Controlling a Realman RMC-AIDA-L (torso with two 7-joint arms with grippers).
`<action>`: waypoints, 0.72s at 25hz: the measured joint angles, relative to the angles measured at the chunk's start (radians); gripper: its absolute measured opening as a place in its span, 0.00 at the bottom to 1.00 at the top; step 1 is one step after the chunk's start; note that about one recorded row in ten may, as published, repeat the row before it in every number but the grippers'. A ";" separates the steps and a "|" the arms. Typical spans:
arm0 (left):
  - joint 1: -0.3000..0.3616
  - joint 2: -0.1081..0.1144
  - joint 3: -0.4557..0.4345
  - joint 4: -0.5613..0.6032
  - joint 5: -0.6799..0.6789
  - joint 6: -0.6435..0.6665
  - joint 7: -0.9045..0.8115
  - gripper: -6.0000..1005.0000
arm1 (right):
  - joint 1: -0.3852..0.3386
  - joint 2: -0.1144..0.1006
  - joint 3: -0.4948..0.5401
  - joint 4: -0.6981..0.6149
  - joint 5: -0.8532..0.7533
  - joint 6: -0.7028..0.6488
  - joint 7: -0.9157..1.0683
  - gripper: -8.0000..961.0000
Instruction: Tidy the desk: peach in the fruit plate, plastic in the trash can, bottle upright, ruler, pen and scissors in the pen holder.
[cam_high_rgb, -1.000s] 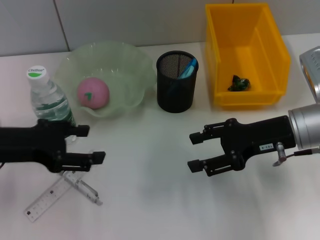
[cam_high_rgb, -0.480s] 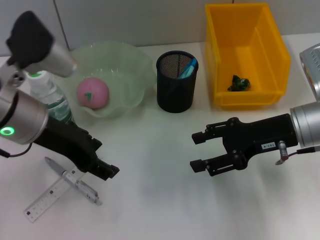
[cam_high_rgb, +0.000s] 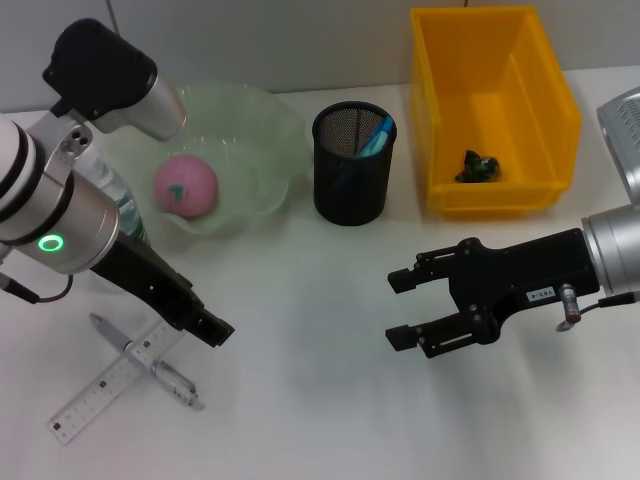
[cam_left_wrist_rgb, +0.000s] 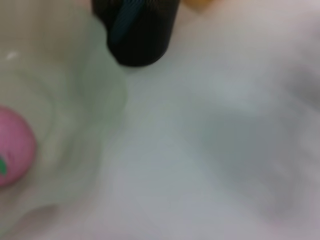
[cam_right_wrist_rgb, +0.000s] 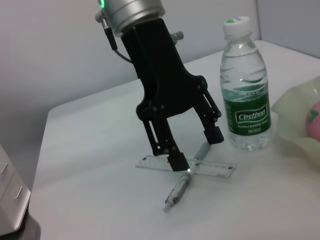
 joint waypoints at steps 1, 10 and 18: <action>-0.008 0.000 0.004 -0.027 0.015 -0.013 -0.018 0.77 | 0.001 0.000 0.000 0.000 -0.003 0.000 0.000 0.78; -0.027 0.000 0.004 -0.154 0.071 -0.096 -0.028 0.77 | 0.005 0.000 -0.001 -0.001 -0.007 0.004 0.000 0.78; -0.031 0.000 0.030 -0.215 0.090 -0.163 -0.008 0.77 | 0.007 0.004 0.000 -0.002 -0.007 0.012 0.000 0.78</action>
